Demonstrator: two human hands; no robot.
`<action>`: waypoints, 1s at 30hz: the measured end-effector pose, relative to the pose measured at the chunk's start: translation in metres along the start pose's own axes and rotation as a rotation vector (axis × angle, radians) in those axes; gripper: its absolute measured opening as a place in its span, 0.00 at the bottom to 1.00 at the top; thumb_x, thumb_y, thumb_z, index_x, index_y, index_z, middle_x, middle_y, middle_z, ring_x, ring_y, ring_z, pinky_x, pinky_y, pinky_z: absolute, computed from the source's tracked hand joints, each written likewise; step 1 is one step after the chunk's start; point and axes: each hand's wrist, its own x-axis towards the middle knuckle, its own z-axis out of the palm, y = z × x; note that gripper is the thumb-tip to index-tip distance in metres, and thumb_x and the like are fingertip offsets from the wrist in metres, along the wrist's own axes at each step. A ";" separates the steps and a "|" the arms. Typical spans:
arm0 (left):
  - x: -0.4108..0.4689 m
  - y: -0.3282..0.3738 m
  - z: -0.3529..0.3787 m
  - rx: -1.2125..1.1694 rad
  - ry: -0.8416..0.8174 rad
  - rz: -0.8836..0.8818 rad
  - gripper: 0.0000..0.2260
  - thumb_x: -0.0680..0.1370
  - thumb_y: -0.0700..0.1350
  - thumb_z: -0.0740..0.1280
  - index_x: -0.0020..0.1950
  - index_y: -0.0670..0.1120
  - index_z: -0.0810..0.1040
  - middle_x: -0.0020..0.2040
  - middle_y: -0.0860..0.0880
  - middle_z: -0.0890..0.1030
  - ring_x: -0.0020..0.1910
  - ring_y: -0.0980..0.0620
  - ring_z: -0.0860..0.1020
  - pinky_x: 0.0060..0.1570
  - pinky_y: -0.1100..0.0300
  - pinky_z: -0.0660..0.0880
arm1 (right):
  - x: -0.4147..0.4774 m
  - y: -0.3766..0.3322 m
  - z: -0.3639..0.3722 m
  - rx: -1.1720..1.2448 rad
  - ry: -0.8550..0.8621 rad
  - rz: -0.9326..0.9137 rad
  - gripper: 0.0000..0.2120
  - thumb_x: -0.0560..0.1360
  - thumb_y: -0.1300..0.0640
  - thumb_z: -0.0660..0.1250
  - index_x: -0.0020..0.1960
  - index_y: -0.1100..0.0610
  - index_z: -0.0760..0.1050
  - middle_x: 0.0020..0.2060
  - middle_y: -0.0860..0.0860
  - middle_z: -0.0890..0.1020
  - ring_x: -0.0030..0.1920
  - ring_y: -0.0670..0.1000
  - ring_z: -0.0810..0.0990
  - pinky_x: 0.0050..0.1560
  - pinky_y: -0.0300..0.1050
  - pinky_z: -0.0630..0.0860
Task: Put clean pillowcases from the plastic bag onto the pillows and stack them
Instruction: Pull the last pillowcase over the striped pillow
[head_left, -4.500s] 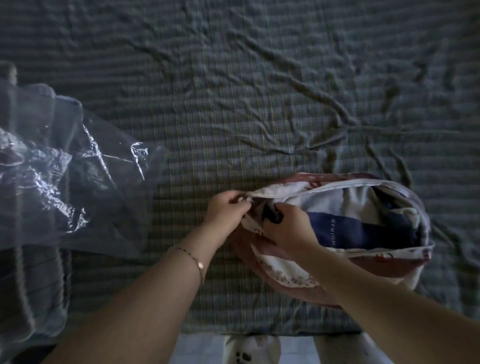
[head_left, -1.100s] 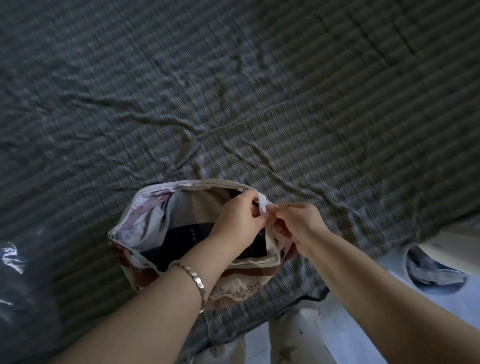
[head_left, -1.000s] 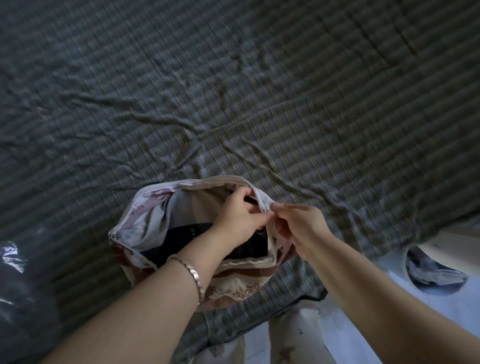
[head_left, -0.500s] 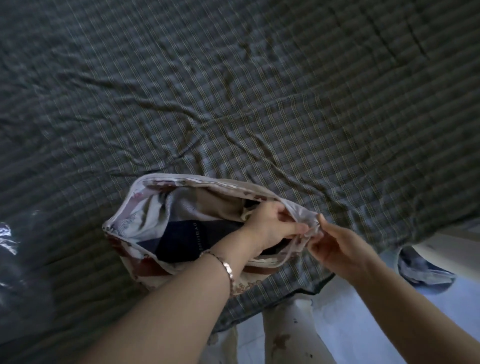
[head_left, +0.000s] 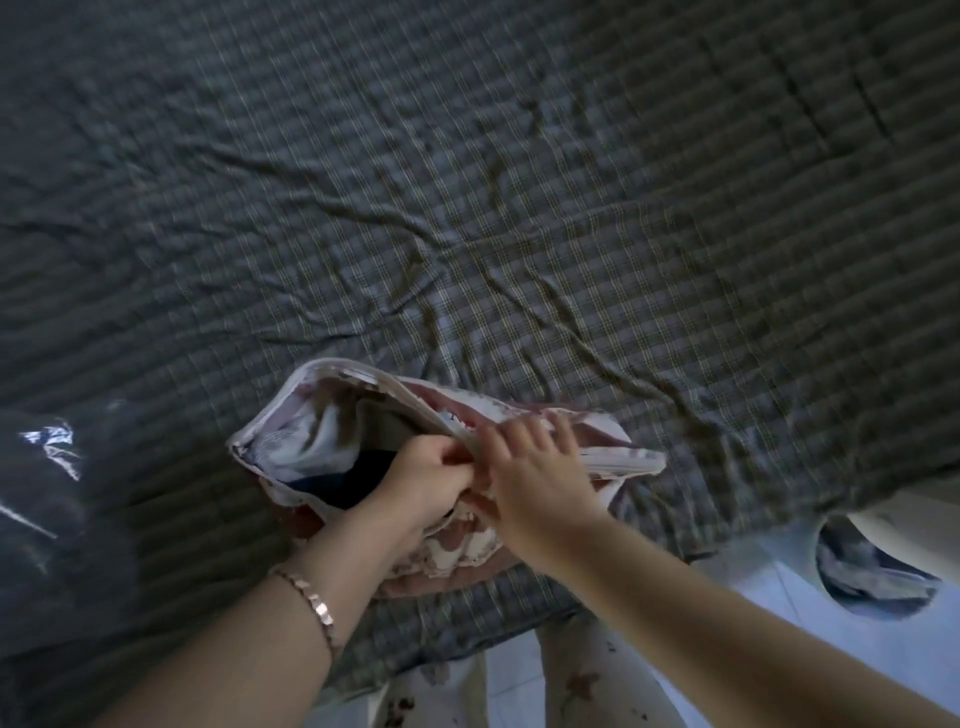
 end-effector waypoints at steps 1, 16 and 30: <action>-0.003 -0.004 -0.002 -0.025 0.003 -0.005 0.09 0.76 0.33 0.65 0.40 0.44 0.80 0.38 0.43 0.82 0.37 0.51 0.82 0.38 0.60 0.79 | 0.006 -0.010 0.005 -0.029 -0.025 -0.018 0.24 0.80 0.46 0.53 0.71 0.57 0.57 0.68 0.54 0.65 0.69 0.56 0.62 0.71 0.54 0.55; -0.028 -0.055 -0.117 0.546 0.474 0.076 0.08 0.77 0.42 0.65 0.48 0.49 0.66 0.41 0.50 0.76 0.34 0.54 0.75 0.26 0.64 0.68 | -0.013 0.042 0.010 0.018 -0.328 0.077 0.15 0.75 0.43 0.62 0.50 0.53 0.63 0.49 0.51 0.79 0.47 0.51 0.79 0.50 0.45 0.77; -0.027 -0.111 -0.218 0.779 0.595 0.213 0.06 0.72 0.41 0.71 0.48 0.42 0.83 0.44 0.43 0.77 0.47 0.43 0.74 0.48 0.50 0.73 | 0.009 -0.005 0.006 -0.262 -0.078 0.089 0.20 0.80 0.45 0.52 0.71 0.42 0.56 0.47 0.47 0.79 0.41 0.47 0.77 0.41 0.41 0.77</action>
